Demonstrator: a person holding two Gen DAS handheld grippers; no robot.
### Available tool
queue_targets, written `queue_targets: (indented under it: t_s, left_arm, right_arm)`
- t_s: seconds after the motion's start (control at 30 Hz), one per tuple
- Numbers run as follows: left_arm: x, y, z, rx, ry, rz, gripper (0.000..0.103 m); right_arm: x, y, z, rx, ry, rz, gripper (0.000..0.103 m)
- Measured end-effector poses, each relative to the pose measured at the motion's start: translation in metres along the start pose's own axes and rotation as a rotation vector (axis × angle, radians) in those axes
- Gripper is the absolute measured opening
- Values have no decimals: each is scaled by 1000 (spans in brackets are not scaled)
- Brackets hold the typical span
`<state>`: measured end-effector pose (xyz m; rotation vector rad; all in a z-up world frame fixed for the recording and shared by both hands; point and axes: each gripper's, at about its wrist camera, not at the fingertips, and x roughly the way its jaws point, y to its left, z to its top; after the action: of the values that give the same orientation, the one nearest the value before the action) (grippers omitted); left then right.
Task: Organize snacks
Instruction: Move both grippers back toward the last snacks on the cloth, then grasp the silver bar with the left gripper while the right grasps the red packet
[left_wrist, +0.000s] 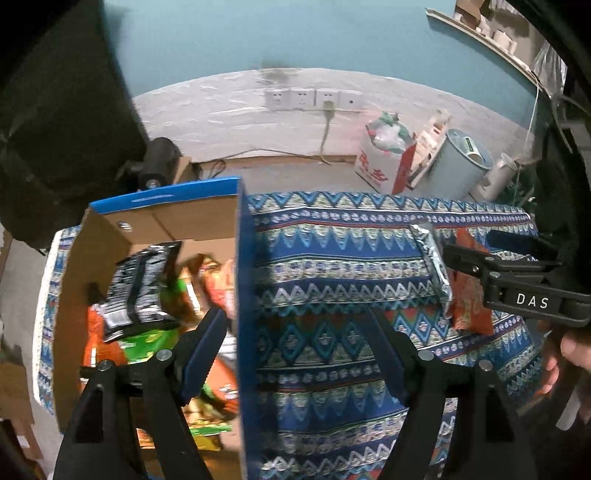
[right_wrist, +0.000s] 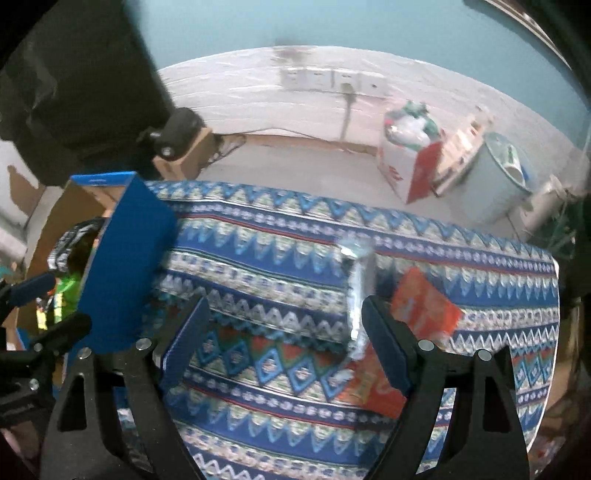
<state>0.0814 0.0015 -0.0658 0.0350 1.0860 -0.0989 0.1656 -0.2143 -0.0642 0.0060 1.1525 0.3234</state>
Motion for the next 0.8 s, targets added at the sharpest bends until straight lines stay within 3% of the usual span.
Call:
queue_targets:
  t_s: [0.4,0.8]
  left_arm:
    - [46,-45,5,43,78,-5,78]
    - [83,-82,7,94,145,6,78]
  right_arm:
    - [28,-74,-22,126,82,-67,84]
    - [77,-113,-48,184,185,-104,84]
